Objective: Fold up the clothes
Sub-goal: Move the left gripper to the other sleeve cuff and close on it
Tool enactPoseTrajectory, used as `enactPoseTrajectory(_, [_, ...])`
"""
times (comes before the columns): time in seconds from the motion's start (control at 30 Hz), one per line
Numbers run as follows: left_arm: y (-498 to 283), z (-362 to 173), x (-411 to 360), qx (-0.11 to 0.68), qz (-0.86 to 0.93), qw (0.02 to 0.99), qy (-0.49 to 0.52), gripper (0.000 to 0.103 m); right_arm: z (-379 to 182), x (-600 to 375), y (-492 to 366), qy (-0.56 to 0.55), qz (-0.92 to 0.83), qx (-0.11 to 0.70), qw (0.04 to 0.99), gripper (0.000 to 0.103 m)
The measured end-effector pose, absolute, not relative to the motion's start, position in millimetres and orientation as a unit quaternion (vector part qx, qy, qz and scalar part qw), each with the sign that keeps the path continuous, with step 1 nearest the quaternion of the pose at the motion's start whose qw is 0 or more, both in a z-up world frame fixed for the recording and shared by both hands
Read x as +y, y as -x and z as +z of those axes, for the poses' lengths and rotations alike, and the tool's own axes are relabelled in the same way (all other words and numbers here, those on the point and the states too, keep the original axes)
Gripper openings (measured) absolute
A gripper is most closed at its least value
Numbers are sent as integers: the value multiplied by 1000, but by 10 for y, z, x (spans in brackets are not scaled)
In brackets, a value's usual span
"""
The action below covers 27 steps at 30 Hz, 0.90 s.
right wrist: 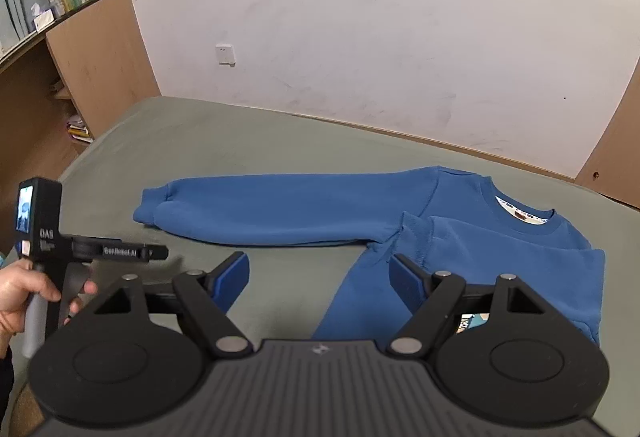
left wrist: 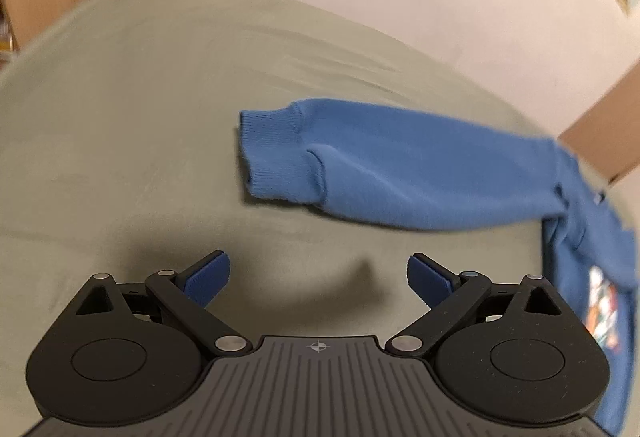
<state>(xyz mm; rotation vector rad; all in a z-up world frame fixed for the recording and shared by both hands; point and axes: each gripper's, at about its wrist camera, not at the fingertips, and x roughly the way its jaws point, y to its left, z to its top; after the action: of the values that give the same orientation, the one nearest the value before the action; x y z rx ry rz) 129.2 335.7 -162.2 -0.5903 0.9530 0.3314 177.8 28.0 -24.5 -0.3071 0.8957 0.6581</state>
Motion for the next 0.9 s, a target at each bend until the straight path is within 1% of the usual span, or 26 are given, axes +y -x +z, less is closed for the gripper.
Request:
enactPoseTrajectory(0.3, [-1457, -1801, 3812, 425, 130, 813, 376, 97, -371, 426, -1778, 149, 310, 436, 831, 79])
enactPoseTrajectory(0.4, [-1355, -1883, 4037, 388, 120, 795, 450, 97, -379, 440, -1775, 152, 312, 436, 830, 79])
enactPoseTrajectory(0.43, [-1339, -1907, 4061, 381, 119, 793, 460, 97, -380, 442, -1780, 153, 312, 436, 830, 79])
enactPoseTrajectory(0.73, [-1427, -1861, 3968, 378, 133, 795, 455, 95, -403, 412, -1786, 148, 309, 438, 831, 79])
enactPoseTrajectory(0.8, [-1465, -1840, 3961, 382, 139, 793, 454, 90, -393, 393, -1778, 151, 308, 438, 831, 79])
enactPoseTrajectory(0.87, [-1481, -1818, 3962, 385, 139, 794, 450, 70, -379, 363, -1783, 150, 305, 438, 832, 79])
enactPoseTrajectory(0.9, [-1455, -1824, 3940, 385, 137, 794, 449, 63, -377, 350, -1787, 149, 304, 439, 832, 79])
